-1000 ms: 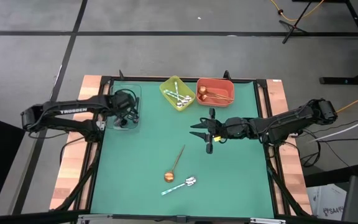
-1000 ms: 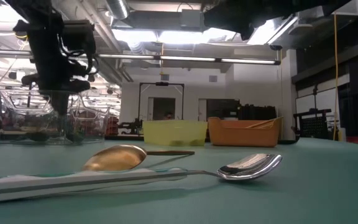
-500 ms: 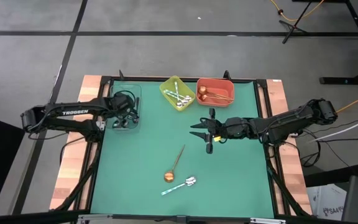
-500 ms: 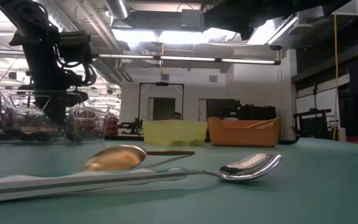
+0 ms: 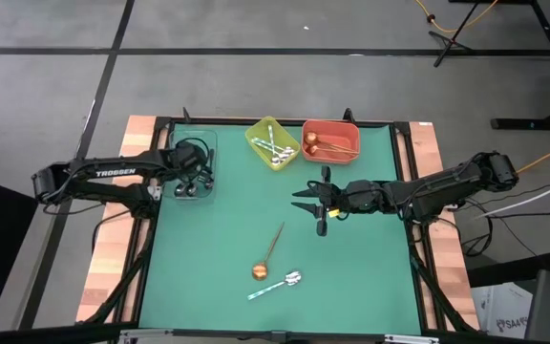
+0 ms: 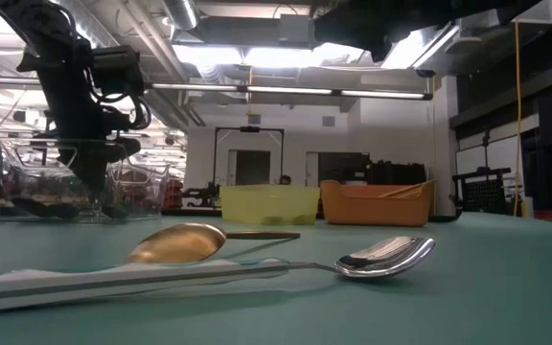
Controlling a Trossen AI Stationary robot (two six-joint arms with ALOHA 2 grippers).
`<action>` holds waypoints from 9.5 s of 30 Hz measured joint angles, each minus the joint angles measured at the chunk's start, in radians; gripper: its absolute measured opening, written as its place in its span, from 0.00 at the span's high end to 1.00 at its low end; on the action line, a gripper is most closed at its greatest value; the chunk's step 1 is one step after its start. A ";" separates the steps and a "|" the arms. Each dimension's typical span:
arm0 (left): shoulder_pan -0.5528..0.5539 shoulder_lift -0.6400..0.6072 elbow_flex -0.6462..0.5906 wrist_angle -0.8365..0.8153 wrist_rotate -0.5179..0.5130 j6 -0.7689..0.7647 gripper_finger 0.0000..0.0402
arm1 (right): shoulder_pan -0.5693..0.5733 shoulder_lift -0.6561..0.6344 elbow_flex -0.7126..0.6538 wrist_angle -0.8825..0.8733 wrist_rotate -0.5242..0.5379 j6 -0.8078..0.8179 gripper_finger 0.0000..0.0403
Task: Sort silverware by color (type)
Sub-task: Put the gold spoon into the orange bin
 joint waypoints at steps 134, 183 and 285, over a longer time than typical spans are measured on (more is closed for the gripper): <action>-0.873 0.156 0.344 0.393 -0.258 0.046 0.94 | 0.000 0.742 0.386 -0.383 -0.474 -0.318 0.83; -0.872 0.156 0.344 0.397 -0.258 0.054 0.94 | -0.008 0.748 0.569 -0.671 -0.295 -0.135 0.75; -0.871 0.156 0.344 0.397 -0.304 0.056 0.94 | -0.923 0.156 0.155 -0.877 -0.281 -0.396 1.00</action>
